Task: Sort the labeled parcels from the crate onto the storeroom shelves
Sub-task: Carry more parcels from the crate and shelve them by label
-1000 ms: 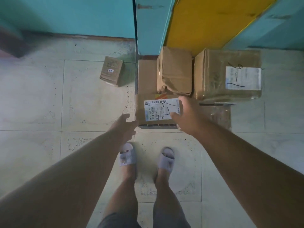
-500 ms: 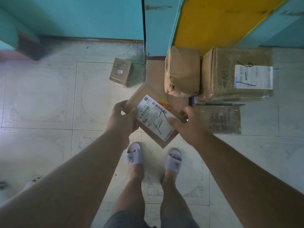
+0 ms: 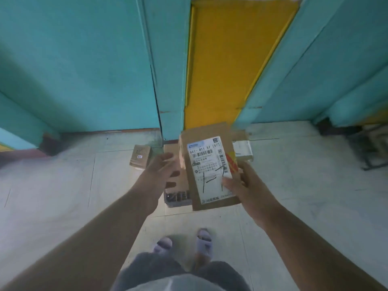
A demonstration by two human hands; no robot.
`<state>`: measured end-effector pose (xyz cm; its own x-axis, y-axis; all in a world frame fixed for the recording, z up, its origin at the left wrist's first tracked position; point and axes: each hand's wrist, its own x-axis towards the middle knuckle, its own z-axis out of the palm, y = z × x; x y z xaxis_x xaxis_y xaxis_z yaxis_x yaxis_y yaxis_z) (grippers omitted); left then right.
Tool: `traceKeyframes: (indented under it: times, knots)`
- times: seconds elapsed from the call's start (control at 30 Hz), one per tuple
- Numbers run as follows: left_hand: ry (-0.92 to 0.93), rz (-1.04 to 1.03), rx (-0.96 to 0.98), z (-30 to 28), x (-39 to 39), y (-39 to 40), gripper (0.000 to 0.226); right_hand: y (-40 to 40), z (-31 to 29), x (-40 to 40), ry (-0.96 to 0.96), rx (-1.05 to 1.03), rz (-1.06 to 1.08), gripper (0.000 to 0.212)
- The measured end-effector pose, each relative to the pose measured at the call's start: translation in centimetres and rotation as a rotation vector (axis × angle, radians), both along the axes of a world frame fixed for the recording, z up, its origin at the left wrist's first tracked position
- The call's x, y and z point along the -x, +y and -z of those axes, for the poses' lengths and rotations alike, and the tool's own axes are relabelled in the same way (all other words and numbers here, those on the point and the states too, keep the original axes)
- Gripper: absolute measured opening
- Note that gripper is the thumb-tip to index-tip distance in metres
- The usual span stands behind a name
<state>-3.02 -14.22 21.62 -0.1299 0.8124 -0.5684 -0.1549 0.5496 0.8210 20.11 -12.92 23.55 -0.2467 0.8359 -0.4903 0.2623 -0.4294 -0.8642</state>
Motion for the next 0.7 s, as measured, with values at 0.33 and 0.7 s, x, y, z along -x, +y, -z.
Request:
traceKeyframes:
  times: [0.33,0.7]
  knots:
    - [0.049,0.512,-0.263,-10.4,-13.5,4.0,0.038,-7.3,-9.1,-10.8,0.021,-0.218,0.503,0.045]
    - [-0.081,0.850,-0.431,-16.5,-47.4,3.8,0.038,-14.3,-14.3,-40.2,-0.081,-0.316,0.876,0.057]
